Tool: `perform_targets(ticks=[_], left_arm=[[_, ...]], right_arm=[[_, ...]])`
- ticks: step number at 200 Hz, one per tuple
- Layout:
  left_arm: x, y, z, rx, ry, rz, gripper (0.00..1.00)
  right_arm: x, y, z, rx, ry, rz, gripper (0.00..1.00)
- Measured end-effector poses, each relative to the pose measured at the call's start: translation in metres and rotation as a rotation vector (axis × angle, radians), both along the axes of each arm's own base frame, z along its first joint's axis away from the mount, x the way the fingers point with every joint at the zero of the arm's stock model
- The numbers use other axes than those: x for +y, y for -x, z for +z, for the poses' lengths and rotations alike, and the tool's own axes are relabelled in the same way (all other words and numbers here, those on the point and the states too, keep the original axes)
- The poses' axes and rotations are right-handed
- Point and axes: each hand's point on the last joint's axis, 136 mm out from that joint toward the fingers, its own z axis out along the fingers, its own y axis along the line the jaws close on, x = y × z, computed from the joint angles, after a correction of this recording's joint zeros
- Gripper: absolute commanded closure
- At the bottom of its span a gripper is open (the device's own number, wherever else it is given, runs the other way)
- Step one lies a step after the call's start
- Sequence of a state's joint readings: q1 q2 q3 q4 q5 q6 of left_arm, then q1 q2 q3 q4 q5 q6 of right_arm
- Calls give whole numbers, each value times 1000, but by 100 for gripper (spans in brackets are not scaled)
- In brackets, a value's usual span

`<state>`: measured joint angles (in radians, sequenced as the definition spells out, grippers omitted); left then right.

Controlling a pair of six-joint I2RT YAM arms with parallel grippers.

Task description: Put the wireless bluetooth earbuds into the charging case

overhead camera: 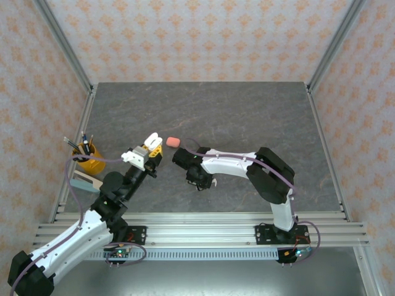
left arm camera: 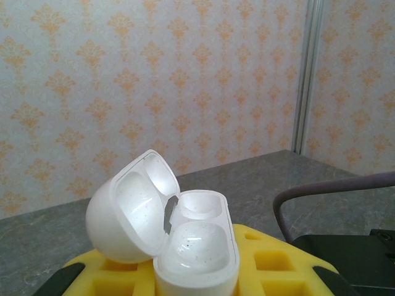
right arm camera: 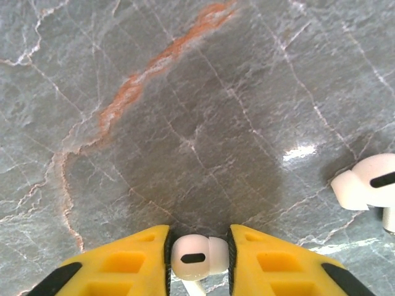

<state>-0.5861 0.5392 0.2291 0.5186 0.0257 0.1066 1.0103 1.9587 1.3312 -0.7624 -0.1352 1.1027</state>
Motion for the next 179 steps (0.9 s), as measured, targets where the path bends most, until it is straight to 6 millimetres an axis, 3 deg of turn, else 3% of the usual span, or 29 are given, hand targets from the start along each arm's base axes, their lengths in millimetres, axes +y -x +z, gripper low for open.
perform_targets(ticks=[92,134,179], left_arm=[[-6,-8,0,28,-21,-4,100],[-12,-13,0,39,-47,-17,100],[-15,-17,4,35,-56,-16,100]], right_arm=[[7,1,10,-30,-34,45,75],[3,-15,42,-105,-83,41,75],[-19,-48,86,-239,-115,7,75]])
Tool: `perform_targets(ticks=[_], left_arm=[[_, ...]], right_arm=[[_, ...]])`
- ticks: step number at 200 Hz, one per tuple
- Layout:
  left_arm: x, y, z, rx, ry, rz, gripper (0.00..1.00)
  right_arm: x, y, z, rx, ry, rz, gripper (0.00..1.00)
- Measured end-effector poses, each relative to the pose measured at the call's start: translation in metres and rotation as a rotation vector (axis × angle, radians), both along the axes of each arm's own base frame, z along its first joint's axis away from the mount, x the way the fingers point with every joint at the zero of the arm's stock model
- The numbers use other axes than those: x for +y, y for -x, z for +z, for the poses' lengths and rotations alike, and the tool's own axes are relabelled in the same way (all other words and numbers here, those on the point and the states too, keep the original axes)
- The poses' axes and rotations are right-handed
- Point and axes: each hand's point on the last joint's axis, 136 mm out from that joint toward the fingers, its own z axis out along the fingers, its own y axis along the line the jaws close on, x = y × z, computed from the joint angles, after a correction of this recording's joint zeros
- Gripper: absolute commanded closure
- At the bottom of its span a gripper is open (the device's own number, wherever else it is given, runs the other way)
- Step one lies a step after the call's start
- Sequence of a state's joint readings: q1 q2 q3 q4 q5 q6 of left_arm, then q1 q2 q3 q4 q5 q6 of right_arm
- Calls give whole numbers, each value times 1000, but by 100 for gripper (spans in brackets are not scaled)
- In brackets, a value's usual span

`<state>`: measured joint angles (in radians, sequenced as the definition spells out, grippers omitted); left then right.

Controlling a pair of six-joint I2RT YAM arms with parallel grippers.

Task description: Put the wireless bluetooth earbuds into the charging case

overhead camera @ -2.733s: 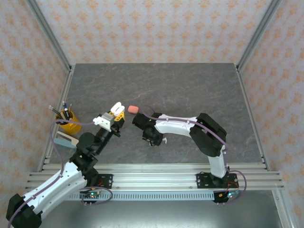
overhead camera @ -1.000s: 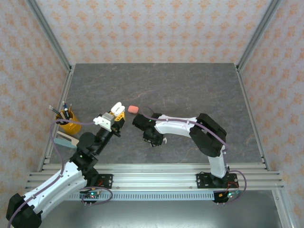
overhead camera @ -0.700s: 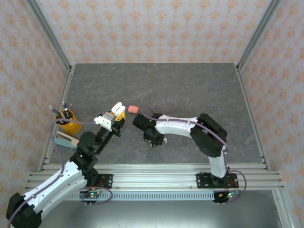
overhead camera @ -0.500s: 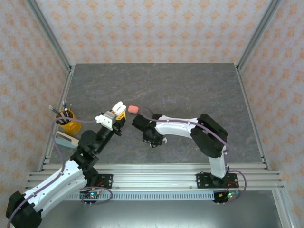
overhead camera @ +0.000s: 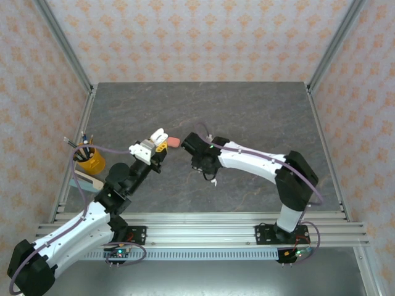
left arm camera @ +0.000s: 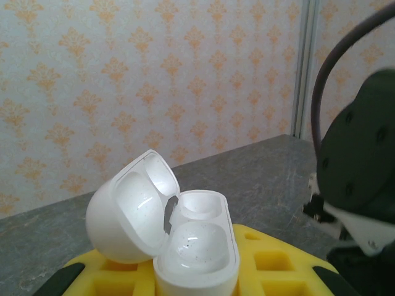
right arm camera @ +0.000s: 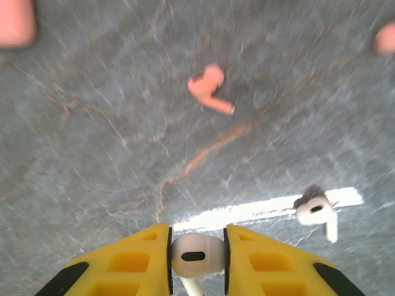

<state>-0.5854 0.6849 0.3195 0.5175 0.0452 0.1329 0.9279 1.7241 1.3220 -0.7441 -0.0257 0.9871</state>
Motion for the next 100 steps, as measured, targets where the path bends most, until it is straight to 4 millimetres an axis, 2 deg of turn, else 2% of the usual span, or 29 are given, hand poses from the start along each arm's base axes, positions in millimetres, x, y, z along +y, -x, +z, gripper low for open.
perform_targets(ticks=[21,36,66,100], left_arm=[[-2,-3,3,-3,1,-4,100],[-7,-5,8,-8,2,-20,100],[-18,-11,22,-30,-1,-53,100],[-35,-23,33,-42,-14,-97,100]], right_arm=[[-12,-15,28,-87,-14,-5,74],[-17,-28,55,-167,-29,-3,74],[-18,-53,127,-369,-80,24,73],[-15,-66,204,-585,-140,78,73]])
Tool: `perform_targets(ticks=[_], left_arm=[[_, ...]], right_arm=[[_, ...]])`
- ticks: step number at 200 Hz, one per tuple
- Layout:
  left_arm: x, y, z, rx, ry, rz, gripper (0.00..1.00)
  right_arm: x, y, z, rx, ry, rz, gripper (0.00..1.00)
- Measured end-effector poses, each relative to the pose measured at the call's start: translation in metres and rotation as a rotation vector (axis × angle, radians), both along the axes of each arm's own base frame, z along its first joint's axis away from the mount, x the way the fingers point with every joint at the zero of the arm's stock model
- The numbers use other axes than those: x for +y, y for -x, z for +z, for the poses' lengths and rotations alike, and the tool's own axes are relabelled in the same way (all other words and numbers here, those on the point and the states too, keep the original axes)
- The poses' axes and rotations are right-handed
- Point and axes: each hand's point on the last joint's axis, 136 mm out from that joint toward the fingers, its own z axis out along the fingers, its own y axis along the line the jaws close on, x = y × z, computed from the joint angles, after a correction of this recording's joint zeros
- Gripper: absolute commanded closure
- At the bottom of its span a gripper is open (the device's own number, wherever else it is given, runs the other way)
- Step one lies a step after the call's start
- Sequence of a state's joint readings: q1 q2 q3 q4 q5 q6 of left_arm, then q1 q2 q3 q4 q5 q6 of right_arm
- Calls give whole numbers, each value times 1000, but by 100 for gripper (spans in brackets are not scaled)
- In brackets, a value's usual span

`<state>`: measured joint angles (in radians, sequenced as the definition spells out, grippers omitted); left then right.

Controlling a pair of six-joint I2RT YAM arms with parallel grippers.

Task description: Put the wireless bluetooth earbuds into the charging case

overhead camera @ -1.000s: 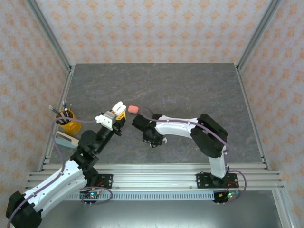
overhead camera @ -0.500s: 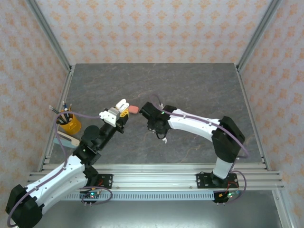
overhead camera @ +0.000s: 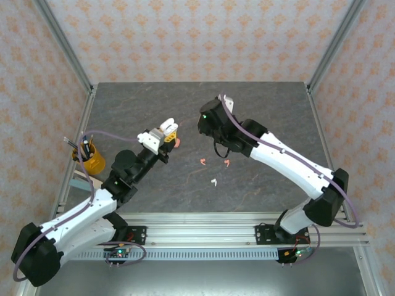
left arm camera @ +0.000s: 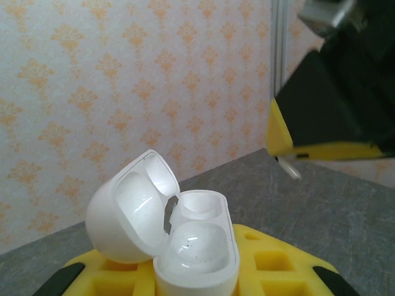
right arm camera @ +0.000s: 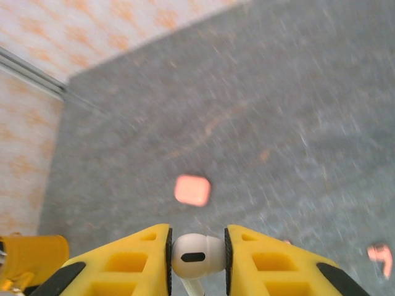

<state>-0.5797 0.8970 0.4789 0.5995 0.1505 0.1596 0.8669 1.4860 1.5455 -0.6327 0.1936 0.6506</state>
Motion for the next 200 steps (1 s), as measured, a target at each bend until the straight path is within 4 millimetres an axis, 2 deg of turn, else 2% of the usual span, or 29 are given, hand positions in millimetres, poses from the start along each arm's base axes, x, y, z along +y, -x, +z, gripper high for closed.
perform_targets(ticks=[18,43,98,134,200], left_arm=[[-8,-7,6,-3,0,-18,100],[-17,-16,16,-20,10,-29,100],[-27,-30,43,-68,54,-36,100],[-30,-34,53,-79,83,-41,100],[-31,-36,55,-79,100,-44,100]], right_arm=[[3,-4,32,-98,-20,36,73],[8,-6,61,-205,-33,86,73],[29,-8,97,-349,-92,192,73],[39,-7,107,-385,-151,226,73],[53,-2,107,-375,-238,273,73]])
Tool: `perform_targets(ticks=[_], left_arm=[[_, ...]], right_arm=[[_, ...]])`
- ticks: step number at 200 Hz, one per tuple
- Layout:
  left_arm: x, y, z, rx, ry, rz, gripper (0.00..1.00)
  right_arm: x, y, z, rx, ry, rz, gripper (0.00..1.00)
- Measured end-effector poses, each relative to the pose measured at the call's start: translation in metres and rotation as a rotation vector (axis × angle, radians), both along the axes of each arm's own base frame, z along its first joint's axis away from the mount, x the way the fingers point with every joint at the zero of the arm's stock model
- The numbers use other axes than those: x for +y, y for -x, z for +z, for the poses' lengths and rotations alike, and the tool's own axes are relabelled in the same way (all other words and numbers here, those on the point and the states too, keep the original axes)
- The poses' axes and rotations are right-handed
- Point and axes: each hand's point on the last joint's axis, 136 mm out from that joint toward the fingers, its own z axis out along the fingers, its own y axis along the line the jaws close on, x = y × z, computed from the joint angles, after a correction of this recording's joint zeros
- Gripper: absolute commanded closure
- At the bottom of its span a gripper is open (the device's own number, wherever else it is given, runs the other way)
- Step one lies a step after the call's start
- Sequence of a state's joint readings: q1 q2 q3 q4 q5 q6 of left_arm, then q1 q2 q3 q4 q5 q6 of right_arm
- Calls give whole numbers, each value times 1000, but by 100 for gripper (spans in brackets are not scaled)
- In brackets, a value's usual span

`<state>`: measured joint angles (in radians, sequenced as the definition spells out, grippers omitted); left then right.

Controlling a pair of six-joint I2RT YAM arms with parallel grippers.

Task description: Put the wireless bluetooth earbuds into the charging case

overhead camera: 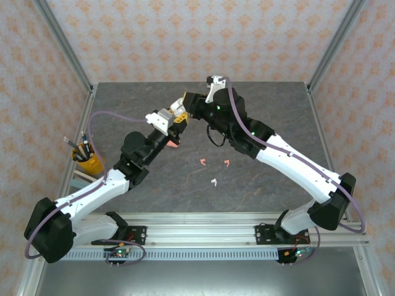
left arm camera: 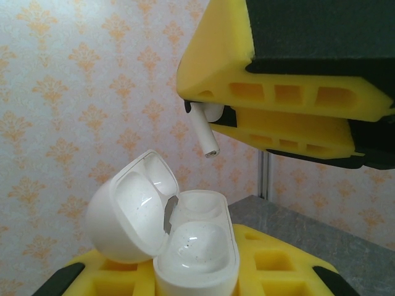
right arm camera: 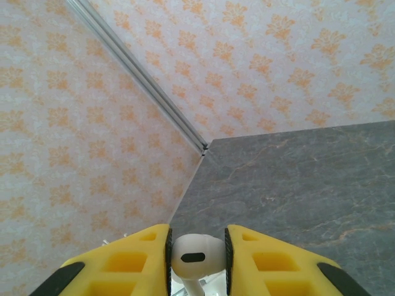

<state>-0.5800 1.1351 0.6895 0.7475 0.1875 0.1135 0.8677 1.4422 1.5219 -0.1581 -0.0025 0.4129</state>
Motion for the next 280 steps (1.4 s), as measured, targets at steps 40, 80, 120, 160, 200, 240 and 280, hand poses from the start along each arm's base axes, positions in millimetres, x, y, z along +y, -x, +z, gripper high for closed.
perform_targets(ticks=[40,80,120,160,200,240,280], left_arm=[[-1,-1,2,-3,3,-1,100],[-2,-3,3,-5,4,-1,100],[-2,-3,4,-6,5,-1,100],[-2,-3,4,-6,5,0,100],[-2,-3,4,-3,7,-1,100],[-2,-4,-3,21,-8,0,100],[-3,-4,-7,33,-17,-2,100]], right_arm=[[10,8,5,-1,-34,43,73],[19,16,-1,12,-31,76,73],[24,16,-11,30,-19,84,74],[24,16,-15,35,-13,83,74],[25,15,-17,36,-12,82,74],[24,14,-26,39,-5,74,74],[21,15,-29,34,2,68,75]])
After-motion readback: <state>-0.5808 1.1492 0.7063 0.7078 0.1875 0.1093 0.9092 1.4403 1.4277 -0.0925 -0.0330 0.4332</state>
